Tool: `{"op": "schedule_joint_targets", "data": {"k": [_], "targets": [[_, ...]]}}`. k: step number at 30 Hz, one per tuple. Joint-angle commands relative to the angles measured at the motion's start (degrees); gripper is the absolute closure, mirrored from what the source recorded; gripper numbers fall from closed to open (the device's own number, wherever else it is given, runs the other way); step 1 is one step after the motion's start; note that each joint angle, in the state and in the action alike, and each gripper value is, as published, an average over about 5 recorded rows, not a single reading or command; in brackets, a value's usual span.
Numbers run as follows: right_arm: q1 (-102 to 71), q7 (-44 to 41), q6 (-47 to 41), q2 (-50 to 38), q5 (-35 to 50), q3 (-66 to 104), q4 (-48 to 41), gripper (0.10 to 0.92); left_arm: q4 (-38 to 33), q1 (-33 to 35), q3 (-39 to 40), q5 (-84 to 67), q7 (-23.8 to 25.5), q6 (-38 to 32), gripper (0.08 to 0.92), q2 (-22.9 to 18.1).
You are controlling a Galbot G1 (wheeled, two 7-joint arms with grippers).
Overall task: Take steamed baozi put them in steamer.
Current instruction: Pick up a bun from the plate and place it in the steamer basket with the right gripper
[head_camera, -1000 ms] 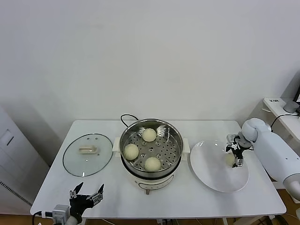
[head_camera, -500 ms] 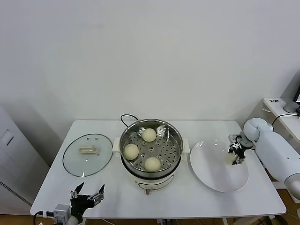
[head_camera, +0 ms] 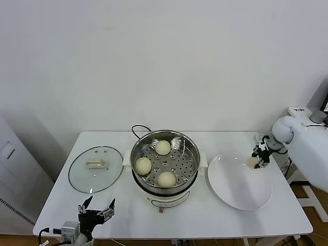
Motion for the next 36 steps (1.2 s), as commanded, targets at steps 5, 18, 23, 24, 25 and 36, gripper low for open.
{"op": "schedule_joint_targets", "data": {"k": [5,18,23,24,25,36], "targets": [[44.17,3.08,-21.86,-4.81,43.22,-48.77,24.51,0.541,-1.61,-0.25,0.36,2.78,-0.77,-1.03,0.177,0.03],[48.82,12.04,-32.08,15.12,61.91,-57.16,24.52,0.491,-3.77,0.28,1.76,3.08,-1.40,-2.08,0.177,-0.16],[44.77,15.59,-34.41,19.70,62.41,-56.28,22.40,0.491,-3.98,0.24,1.83,2.92,-1.43,-2.22,0.177,-0.05],[43.78,16.17,-34.87,20.51,62.28,-55.82,21.83,0.491,-3.94,0.18,1.76,2.88,-1.43,-2.21,0.177,-0.01],[42.67,16.71,-35.38,21.32,62.10,-55.31,21.18,0.491,-3.87,0.12,1.69,2.84,-1.42,-2.21,0.177,0.02],[34.67,18.63,-38.51,22.53,52.96,-52.46,18.04,0.488,-3.35,-0.42,1.35,2.28,-1.27,-1.97,0.177,0.22]]}}
